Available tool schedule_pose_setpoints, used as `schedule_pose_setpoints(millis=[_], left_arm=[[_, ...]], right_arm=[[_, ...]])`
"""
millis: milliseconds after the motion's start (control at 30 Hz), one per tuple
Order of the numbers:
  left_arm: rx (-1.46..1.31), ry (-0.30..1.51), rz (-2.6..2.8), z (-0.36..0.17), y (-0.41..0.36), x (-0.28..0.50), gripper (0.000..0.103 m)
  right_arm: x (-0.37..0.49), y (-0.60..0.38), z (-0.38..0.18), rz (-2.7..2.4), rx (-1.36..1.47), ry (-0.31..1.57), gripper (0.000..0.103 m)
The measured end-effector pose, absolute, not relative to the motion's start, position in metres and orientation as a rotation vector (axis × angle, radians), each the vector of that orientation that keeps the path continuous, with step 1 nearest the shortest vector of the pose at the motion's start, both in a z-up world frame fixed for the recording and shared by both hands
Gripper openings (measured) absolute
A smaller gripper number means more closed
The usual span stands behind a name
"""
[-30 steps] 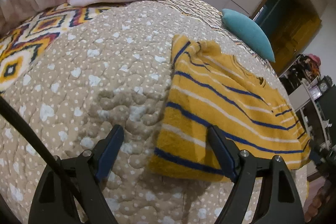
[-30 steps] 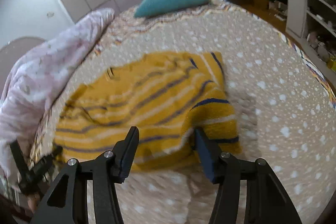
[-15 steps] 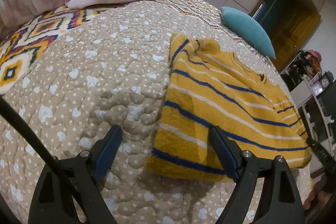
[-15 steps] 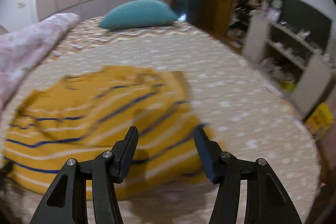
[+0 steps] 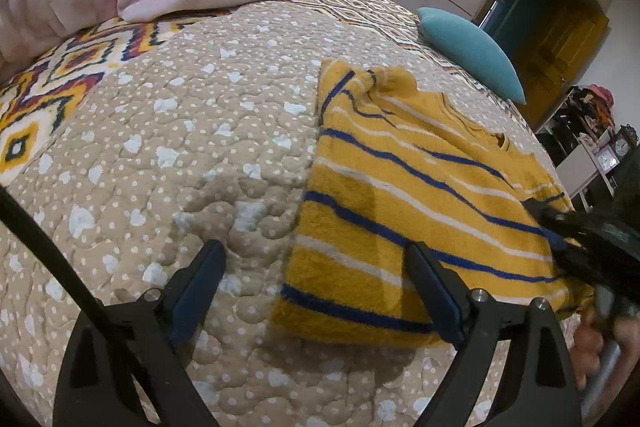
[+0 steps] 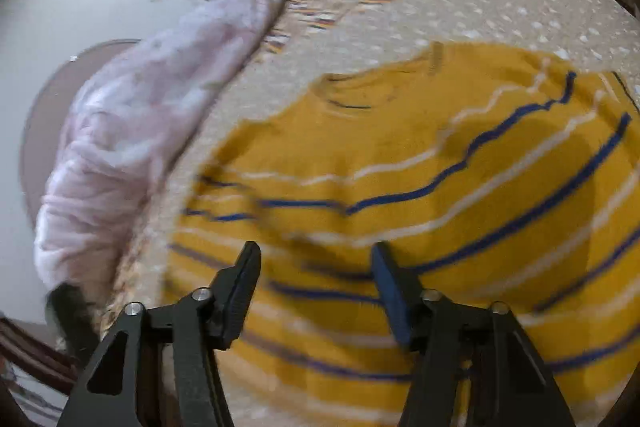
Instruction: Fold small clothes
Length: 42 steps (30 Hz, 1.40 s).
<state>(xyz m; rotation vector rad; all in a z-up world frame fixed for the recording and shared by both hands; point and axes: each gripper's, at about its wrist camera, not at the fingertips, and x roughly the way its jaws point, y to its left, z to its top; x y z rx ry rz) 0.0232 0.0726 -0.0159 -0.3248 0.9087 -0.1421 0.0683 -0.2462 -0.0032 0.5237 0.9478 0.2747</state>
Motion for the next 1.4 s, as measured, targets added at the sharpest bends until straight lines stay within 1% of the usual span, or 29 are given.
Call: schedule_pose_setpoints(millis=[33,67,167,233,300,367,400,467,567,600,633,700,733,767,800,833,867,900,933,967,1000,1033,1067,1133,1167,1267,1400], left_arm=[[-0.326,0.909,-0.143,-0.016,0.073,0.023,0.091],[-0.327,0.909,-0.144,-0.016,0.073,0.024,0.092],[-0.321,0.912,-0.144,-0.016,0.072,0.025,0.092],[-0.319,0.912,-0.144,-0.016,0.072,0.025,0.092],[-0.319,0.912,-0.144,-0.016,0.071,0.025,0.092],[-0.318,0.913,-0.144,-0.016,0.071,0.025,0.092],[-0.317,0.913,-0.143,-0.016,0.071,0.025,0.092],[-0.316,0.913,-0.143,-0.016,0.071,0.024,0.092],[-0.318,0.913,-0.143,-0.016,0.071,0.024,0.092],[-0.320,0.912,-0.145,-0.016,0.072,0.024,0.092],[-0.321,0.912,-0.145,-0.016,0.071,0.024,0.092],[-0.333,0.907,-0.151,-0.016,0.072,0.024,0.092],[-0.341,0.905,-0.154,-0.016,0.074,0.024,0.092],[-0.353,0.903,-0.159,-0.016,0.075,0.024,0.092],[-0.360,0.902,-0.163,-0.017,0.077,0.024,0.092],[-0.367,0.901,-0.165,-0.017,0.078,0.023,0.092],[-0.371,0.901,-0.167,-0.016,0.078,0.023,0.092],[-0.370,0.902,-0.167,-0.016,0.078,0.024,0.092],[-0.366,0.903,-0.165,-0.016,0.077,0.024,0.092],[-0.366,0.902,-0.165,-0.016,0.078,0.024,0.092],[-0.360,0.899,-0.163,-0.015,0.078,0.023,0.092],[-0.358,0.895,-0.163,-0.014,0.078,0.022,0.092],[-0.358,0.888,-0.165,-0.012,0.079,0.020,0.092],[-0.372,0.870,-0.181,-0.008,0.081,0.015,0.092],[-0.385,0.859,-0.194,-0.006,0.082,0.012,0.092],[-0.423,0.834,-0.238,-0.001,0.087,0.003,0.092],[-0.383,0.791,-0.250,0.008,0.088,-0.007,0.092]], right_arm=[[0.072,-0.260,-0.008,0.255,0.540,0.945,0.023],[0.076,-0.283,-0.014,0.221,0.579,0.947,0.000],[0.064,-0.355,-0.025,0.154,0.807,0.892,0.000],[0.051,-0.388,-0.023,0.101,0.894,0.850,0.000],[0.034,-0.413,-0.016,0.009,0.885,0.831,0.000],[0.019,-0.428,-0.005,-0.085,0.832,0.851,0.000],[0.012,-0.431,0.003,-0.090,0.812,0.847,0.007],[-0.005,-0.430,0.021,-0.064,0.787,0.826,0.016],[-0.023,-0.404,0.037,0.044,0.745,0.822,0.019],[-0.026,-0.392,0.037,0.077,0.719,0.838,0.022],[-0.030,-0.382,0.033,0.111,0.702,0.859,0.030],[-0.033,-0.376,0.015,0.134,0.684,0.938,0.035],[-0.034,-0.381,0.002,0.080,0.672,0.981,0.029],[-0.037,-0.386,-0.005,0.044,0.675,0.993,0.020],[-0.042,-0.396,-0.009,0.029,0.710,0.983,0.004],[-0.047,-0.407,-0.011,0.003,0.744,0.972,0.003],[-0.057,-0.418,-0.007,-0.048,0.771,0.943,0.004],[-0.065,-0.427,-0.001,-0.107,0.772,0.917,0.009],[-0.073,-0.433,0.005,-0.157,0.756,0.897,0.023],[-0.082,-0.440,0.011,-0.194,0.734,0.887,0.033],[-0.089,-0.446,0.015,-0.193,0.730,0.873,0.049],[-0.097,-0.450,0.020,-0.169,0.740,0.855,0.052],[-0.101,-0.451,0.022,-0.152,0.752,0.848,0.053],[-0.109,-0.452,0.023,-0.092,0.807,0.835,0.061],[-0.107,-0.449,0.022,-0.069,0.835,0.834,0.062],[-0.110,-0.440,0.003,-0.017,0.918,0.843,0.062],[-0.095,-0.427,-0.026,-0.010,1.010,0.843,0.062]])
